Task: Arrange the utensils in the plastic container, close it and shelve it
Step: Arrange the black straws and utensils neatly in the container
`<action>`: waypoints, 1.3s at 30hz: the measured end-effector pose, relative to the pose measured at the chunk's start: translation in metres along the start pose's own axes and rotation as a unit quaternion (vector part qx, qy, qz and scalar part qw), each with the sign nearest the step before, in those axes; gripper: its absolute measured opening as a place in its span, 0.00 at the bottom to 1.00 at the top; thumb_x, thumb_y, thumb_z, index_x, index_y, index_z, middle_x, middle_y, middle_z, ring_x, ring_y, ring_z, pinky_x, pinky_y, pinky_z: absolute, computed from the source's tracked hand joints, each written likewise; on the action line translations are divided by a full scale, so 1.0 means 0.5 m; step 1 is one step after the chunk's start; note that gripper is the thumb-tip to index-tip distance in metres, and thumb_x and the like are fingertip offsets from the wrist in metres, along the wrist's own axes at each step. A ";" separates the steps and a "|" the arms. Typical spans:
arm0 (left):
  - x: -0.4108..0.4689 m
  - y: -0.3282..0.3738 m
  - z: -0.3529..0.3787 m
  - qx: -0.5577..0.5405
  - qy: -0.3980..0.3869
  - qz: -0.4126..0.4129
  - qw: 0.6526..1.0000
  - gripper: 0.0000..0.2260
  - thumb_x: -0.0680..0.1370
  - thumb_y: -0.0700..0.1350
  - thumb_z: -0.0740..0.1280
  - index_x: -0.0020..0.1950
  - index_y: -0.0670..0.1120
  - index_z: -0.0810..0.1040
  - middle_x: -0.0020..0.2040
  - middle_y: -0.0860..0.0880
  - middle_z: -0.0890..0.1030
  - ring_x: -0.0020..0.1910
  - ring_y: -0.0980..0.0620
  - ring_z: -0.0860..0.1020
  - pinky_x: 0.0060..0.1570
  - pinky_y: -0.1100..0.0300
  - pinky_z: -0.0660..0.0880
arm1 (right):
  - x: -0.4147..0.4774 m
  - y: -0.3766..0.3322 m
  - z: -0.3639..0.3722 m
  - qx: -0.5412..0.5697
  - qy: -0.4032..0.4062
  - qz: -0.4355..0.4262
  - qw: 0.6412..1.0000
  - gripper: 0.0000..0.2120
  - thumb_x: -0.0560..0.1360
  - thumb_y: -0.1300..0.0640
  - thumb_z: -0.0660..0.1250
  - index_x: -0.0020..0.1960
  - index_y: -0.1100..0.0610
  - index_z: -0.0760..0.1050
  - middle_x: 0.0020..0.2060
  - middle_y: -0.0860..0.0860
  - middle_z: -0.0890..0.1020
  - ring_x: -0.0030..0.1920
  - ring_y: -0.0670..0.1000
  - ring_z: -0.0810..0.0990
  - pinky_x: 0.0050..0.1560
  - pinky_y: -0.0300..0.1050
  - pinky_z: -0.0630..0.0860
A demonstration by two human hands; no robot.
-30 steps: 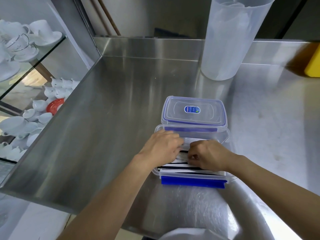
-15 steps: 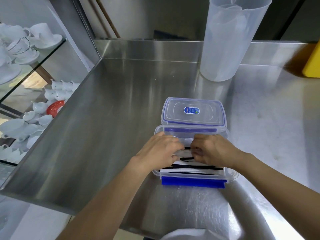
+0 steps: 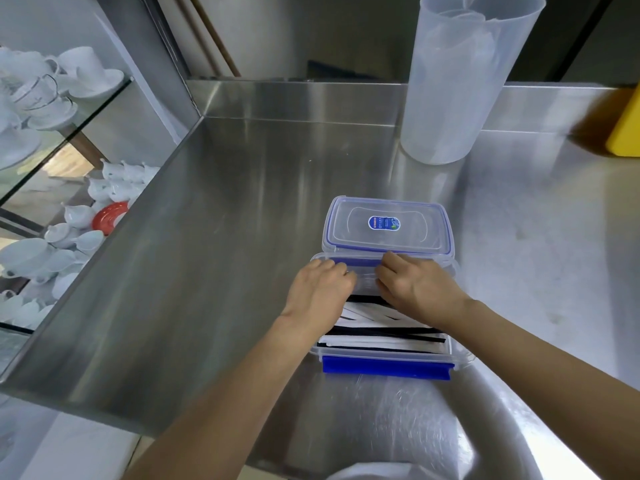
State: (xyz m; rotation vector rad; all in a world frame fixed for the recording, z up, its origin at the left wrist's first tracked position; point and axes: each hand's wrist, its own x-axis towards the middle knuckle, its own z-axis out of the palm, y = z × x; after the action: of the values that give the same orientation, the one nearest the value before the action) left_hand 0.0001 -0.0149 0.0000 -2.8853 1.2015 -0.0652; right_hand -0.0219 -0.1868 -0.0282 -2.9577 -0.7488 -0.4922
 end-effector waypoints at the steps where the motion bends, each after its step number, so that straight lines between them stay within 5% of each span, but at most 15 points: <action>1: 0.001 0.001 0.000 0.001 0.001 -0.003 1.000 0.16 0.44 0.31 0.74 0.23 0.46 0.74 0.22 0.50 0.75 0.22 0.50 0.74 0.25 0.67 0.70 | -0.003 -0.002 0.003 -0.007 0.001 -0.003 1.000 0.06 0.63 0.66 0.73 0.33 0.61 0.75 0.28 0.56 0.78 0.25 0.56 0.76 0.20 0.44 0.72; 9: 0.004 0.006 0.005 -0.014 0.007 -0.024 1.000 0.14 0.47 0.32 0.76 0.24 0.46 0.76 0.22 0.49 0.75 0.23 0.49 0.75 0.27 0.65 0.71 | -0.012 0.003 0.007 -0.002 0.004 -0.010 1.000 0.08 0.60 0.65 0.77 0.35 0.60 0.78 0.29 0.55 0.80 0.28 0.55 0.78 0.26 0.43 0.75; 22: 0.003 -0.001 0.017 0.013 -0.013 -0.013 1.000 0.15 0.48 0.33 0.76 0.27 0.47 0.78 0.25 0.51 0.76 0.26 0.50 0.75 0.30 0.64 0.71 | -0.015 0.000 -0.007 -0.052 -0.074 0.059 0.994 0.15 0.47 0.70 0.77 0.31 0.61 0.77 0.23 0.56 0.79 0.22 0.57 0.77 0.18 0.39 0.71; 28: 0.003 -0.005 0.021 -0.020 0.007 -0.015 1.000 0.12 0.54 0.34 0.77 0.29 0.46 0.79 0.27 0.51 0.77 0.28 0.49 0.75 0.31 0.62 0.73 | -0.015 -0.002 -0.022 0.030 -0.085 0.042 0.995 0.08 0.59 0.63 0.77 0.32 0.59 0.78 0.25 0.54 0.80 0.23 0.56 0.77 0.23 0.38 0.70; 31: 0.003 -0.011 0.027 -0.053 0.010 0.003 0.999 0.08 0.60 0.37 0.78 0.33 0.46 0.81 0.29 0.50 0.77 0.30 0.49 0.77 0.33 0.60 0.74 | -0.011 -0.006 -0.039 0.061 -0.195 0.062 0.977 0.08 0.74 0.55 0.65 0.46 0.59 0.79 0.42 0.57 0.84 0.41 0.59 0.81 0.40 0.45 0.75; 33: 0.001 -0.011 0.022 -0.063 -0.009 0.023 0.998 0.05 0.65 0.40 0.76 0.36 0.45 0.82 0.32 0.49 0.78 0.34 0.47 0.78 0.35 0.59 0.72 | -0.012 -0.003 -0.039 0.039 -0.225 0.073 0.971 0.10 0.76 0.54 0.63 0.50 0.59 0.77 0.46 0.57 0.83 0.45 0.60 0.80 0.44 0.46 0.74; 37: 0.001 -0.010 0.018 -0.054 -0.034 0.028 0.998 0.07 0.78 0.44 0.64 0.52 0.45 0.79 0.47 0.48 0.79 0.50 0.48 0.75 0.41 0.59 0.61 | -0.014 -0.009 -0.032 -0.029 -0.203 0.050 0.978 0.14 0.55 0.56 0.81 0.29 0.59 0.76 0.21 0.54 0.79 0.19 0.55 0.76 0.20 0.38 0.70; 39: 0.000 -0.008 0.013 -0.061 -0.028 0.032 0.997 0.06 0.77 0.44 0.65 0.50 0.45 0.79 0.45 0.48 0.79 0.48 0.48 0.76 0.39 0.59 0.62 | -0.013 -0.011 -0.030 -0.011 -0.188 0.065 0.980 0.13 0.56 0.58 0.80 0.29 0.59 0.76 0.22 0.54 0.80 0.19 0.56 0.76 0.20 0.38 0.70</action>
State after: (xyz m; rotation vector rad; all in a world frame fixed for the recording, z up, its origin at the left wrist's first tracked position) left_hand 0.0033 -0.0119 -0.0062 -2.9275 1.3310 0.0916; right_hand -0.0343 -0.1865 -0.0159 -3.1310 -0.5685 0.0728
